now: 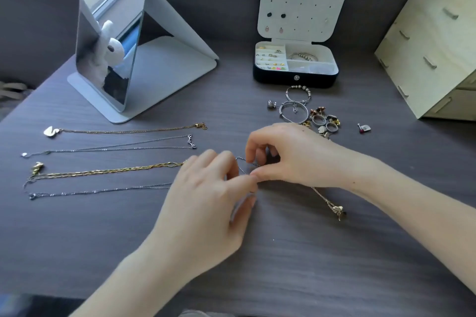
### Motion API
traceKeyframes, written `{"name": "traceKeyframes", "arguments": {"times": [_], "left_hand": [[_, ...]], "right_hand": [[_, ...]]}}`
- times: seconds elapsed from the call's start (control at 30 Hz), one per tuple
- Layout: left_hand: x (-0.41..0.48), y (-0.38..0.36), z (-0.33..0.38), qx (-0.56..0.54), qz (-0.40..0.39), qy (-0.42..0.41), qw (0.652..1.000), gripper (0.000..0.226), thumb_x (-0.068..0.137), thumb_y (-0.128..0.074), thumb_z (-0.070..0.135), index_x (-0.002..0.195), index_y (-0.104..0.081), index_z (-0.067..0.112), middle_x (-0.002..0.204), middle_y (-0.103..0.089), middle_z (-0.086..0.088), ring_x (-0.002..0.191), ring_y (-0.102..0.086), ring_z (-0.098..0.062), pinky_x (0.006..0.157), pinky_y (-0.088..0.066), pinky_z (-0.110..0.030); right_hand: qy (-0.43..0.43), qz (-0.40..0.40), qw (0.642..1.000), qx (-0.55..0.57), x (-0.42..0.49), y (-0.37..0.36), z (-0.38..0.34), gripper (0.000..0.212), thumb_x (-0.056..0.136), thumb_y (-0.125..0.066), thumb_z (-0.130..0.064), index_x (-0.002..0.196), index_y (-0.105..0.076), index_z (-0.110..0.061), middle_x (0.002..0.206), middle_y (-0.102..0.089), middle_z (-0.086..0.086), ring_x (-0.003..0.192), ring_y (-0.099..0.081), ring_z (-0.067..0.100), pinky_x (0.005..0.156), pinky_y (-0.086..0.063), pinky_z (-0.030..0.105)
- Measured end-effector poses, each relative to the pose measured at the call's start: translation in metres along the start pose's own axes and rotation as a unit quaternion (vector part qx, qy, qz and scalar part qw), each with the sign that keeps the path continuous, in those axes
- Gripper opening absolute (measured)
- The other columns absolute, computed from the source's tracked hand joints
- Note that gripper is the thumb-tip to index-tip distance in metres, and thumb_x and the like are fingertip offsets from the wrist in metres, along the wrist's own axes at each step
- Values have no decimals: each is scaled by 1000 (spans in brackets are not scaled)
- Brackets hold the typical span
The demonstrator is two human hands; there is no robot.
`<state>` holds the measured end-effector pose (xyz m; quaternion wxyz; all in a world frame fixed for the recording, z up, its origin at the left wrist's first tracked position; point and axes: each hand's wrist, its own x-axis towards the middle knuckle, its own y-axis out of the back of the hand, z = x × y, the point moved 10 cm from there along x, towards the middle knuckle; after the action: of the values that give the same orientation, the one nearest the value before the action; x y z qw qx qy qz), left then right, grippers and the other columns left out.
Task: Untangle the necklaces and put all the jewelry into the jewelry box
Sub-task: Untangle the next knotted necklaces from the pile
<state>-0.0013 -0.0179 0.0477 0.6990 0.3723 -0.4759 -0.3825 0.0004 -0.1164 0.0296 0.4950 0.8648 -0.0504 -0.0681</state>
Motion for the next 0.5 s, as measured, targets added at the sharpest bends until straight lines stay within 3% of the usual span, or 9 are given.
{"name": "traceKeyframes", "arguments": {"times": [0.13,0.33,0.5], "left_hand": [[-1,-6,6,16,2,-8,1000,18,78,-52,29,80,-69,23,71,-47,0,62,-43,-24,54,-38,-34],[0,-14,0,29,-7,12,999,29,83,-50,42,98,-72,29,69,-46,0,61,-43,-24,58,-32,-29],[-2,-14,-2,13,7,32,999,31,83,-48,43,95,-74,29,67,-45,2,60,-43,-22,59,-30,-29]], "right_hand": [[-30,-5,999,44,5,1,10,35,68,-80,-37,94,-57,-36,74,-57,-6,59,-43,2,61,-38,23],[-19,-20,998,57,9,-3,11,12,72,-78,-32,77,-68,-33,74,-57,2,60,-42,2,66,-43,33],[-10,-24,1000,-9,7,-2,7,13,81,-70,-30,73,-61,-35,77,-53,-6,70,-45,0,70,-37,21]]}}
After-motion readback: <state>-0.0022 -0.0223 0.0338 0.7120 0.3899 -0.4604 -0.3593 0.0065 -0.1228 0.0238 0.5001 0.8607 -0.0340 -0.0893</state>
